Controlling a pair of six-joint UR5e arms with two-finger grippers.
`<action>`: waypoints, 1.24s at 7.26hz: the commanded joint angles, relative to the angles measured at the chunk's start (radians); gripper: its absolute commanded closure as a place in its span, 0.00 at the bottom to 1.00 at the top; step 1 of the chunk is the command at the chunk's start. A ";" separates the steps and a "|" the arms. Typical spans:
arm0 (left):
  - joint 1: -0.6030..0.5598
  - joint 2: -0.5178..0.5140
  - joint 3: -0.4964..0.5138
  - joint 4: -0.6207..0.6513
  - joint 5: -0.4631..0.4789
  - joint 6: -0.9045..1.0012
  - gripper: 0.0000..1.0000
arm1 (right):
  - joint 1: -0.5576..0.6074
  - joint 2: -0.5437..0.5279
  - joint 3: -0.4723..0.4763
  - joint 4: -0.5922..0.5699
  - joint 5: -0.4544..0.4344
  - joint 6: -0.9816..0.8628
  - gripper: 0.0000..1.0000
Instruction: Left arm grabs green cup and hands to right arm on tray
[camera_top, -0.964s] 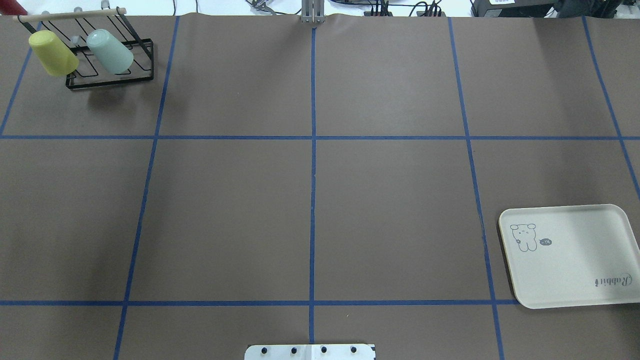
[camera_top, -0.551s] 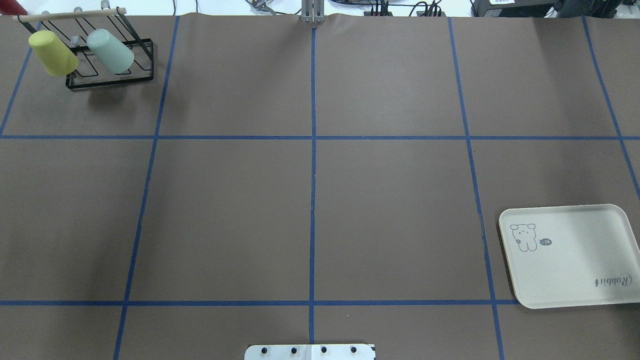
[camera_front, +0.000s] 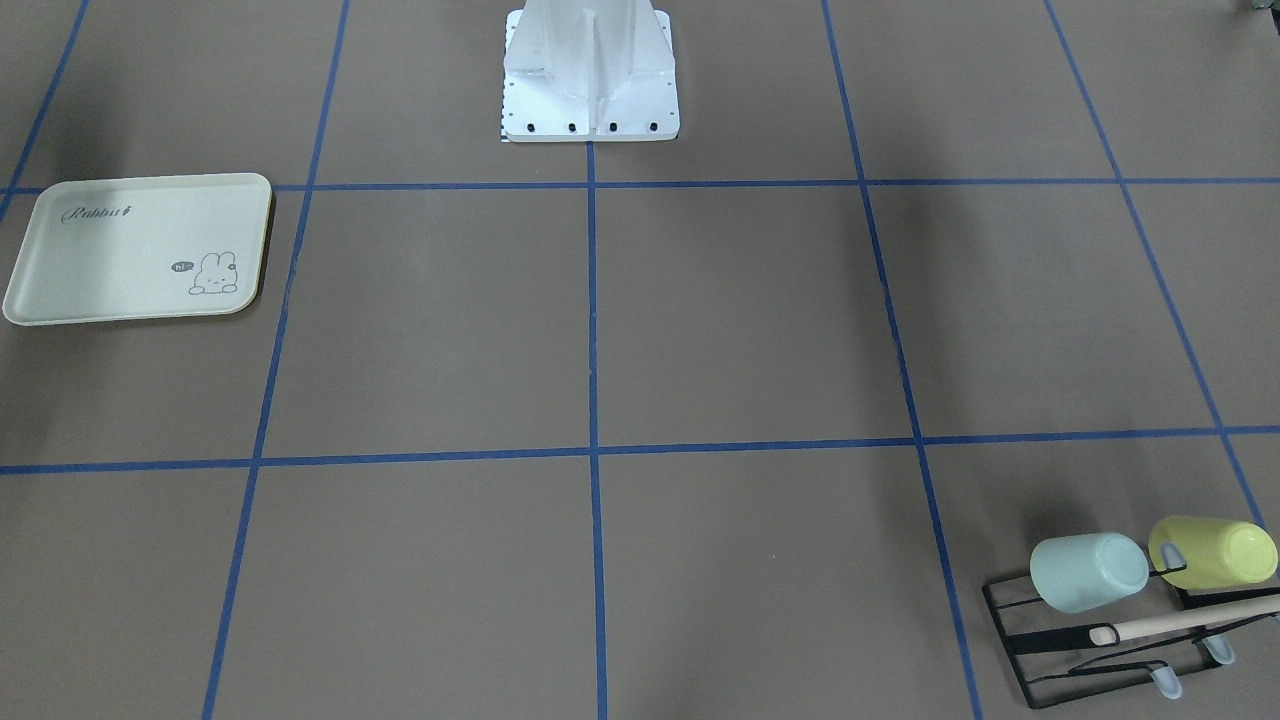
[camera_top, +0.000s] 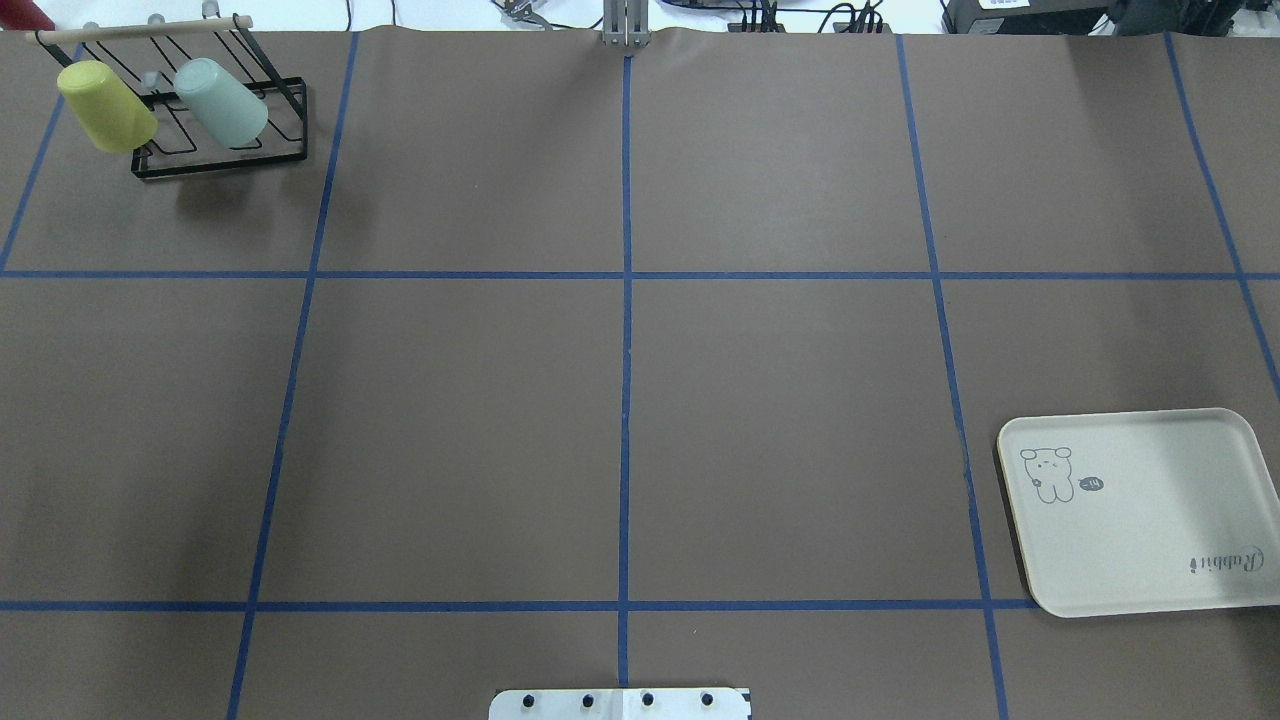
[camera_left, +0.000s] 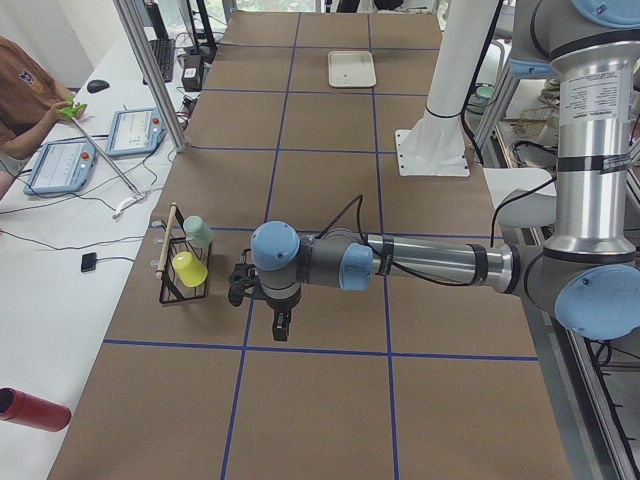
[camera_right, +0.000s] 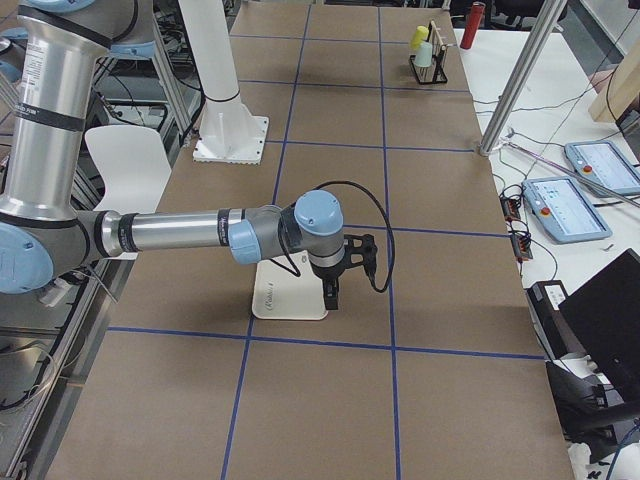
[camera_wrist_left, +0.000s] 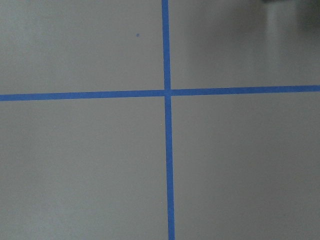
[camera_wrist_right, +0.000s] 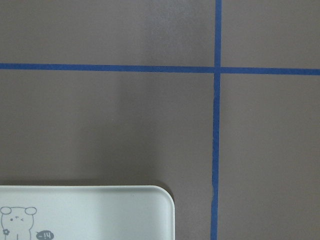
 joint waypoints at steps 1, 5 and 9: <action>0.067 -0.096 -0.032 -0.046 -0.008 -0.150 0.00 | -0.001 -0.010 -0.008 0.037 0.047 0.008 0.00; 0.308 -0.424 0.085 -0.023 0.162 -0.497 0.00 | -0.002 -0.011 -0.011 0.042 0.050 -0.003 0.00; 0.376 -0.692 0.419 -0.034 0.159 -0.493 0.02 | -0.028 -0.007 -0.012 0.039 0.051 0.008 0.00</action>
